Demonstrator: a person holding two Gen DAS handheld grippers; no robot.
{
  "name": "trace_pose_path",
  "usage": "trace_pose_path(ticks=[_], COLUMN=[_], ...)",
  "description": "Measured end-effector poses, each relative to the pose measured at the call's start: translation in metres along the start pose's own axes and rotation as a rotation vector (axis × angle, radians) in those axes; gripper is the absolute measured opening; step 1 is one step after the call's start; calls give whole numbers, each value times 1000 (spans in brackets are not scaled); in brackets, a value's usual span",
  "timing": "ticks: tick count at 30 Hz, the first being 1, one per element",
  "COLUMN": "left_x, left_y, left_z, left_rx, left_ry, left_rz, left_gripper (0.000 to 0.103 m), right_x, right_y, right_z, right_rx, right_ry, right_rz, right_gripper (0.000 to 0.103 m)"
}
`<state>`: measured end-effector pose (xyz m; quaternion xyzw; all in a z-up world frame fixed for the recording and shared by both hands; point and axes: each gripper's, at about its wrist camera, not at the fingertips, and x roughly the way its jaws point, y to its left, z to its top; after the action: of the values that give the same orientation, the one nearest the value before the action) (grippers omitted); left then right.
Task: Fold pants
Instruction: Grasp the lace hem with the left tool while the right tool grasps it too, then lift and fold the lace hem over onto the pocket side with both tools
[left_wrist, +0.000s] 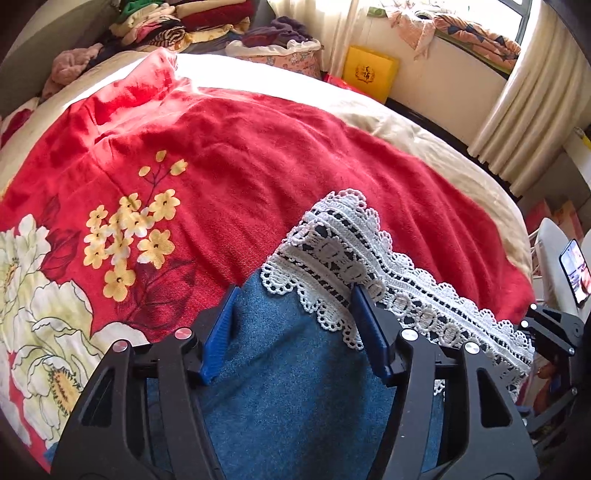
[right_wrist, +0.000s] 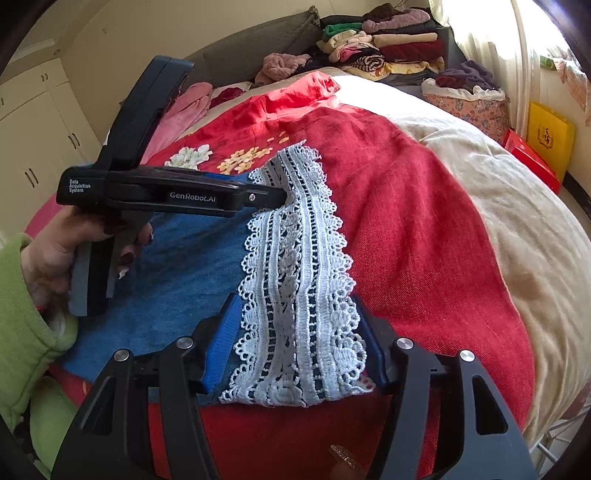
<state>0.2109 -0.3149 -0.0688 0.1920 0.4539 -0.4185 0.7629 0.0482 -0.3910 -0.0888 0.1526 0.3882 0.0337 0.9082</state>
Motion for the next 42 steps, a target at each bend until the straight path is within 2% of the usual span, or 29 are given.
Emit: trace_pose_path(ticks=[3, 4, 5, 6, 7, 9, 12, 14, 16, 18, 19, 20, 27, 33, 38, 42], left_x=[0, -2, -3, -7, -11, -18, -26, -32, -36, -39, -41, -44, -84, -124, -148, -153], left_y=[2, 0, -1, -2, -2, -1, -1, -1, 2, 3, 2, 2, 17, 44, 69, 93], left_z=[1, 1, 1, 1, 1, -1, -6, -8, -10, -10, -11, -11, -15, -36, -61, -88], left_rx=[-18, -11, -6, 0, 1, -3, 2, 2, -9, -11, -14, -18, -77, -127, -166, -218], left_ry=[1, 3, 2, -2, -8, -21, -33, -48, -57, -65, -71, -80, -179, -244, -292, -296], left_rz=[4, 11, 18, 28, 28, 15, 7, 0, -16, -25, -27, -30, -67, -63, -64, -59], left_gripper=[47, 41, 31, 18, 14, 9, 8, 8, 8, 7, 7, 7, 7, 7, 7, 9], right_x=[-2, -3, -5, -7, -9, -9, -4, 0, 2, 4, 0, -4, -39, -58, -55, -40], right_y=[5, 8, 11, 13, 14, 17, 10, 7, 9, 14, 16, 18, 51, 99, 147, 183], right_z=[3, 4, 5, 7, 7, 9, 11, 11, 9, 9, 11, 13, 29, 40, 45, 38], right_rx=[-22, -42, -66, -77, -73, -70, -12, 7, 5, -20, -20, -24, -108, -211, -288, -349], right_ry=[9, 11, 10, 11, 18, 17, 34, 44, 46, 51, 44, 30, -50, -91, -81, -33], right_rz=[-13, -21, -31, -27, 0, 7, 9, -11, -19, -25, -8, 5, 72, 138, 211, 236], right_gripper=[54, 48, 34, 28, 22, 22, 27, 40, 42, 33, 20, 18, 17, 17, 17, 17])
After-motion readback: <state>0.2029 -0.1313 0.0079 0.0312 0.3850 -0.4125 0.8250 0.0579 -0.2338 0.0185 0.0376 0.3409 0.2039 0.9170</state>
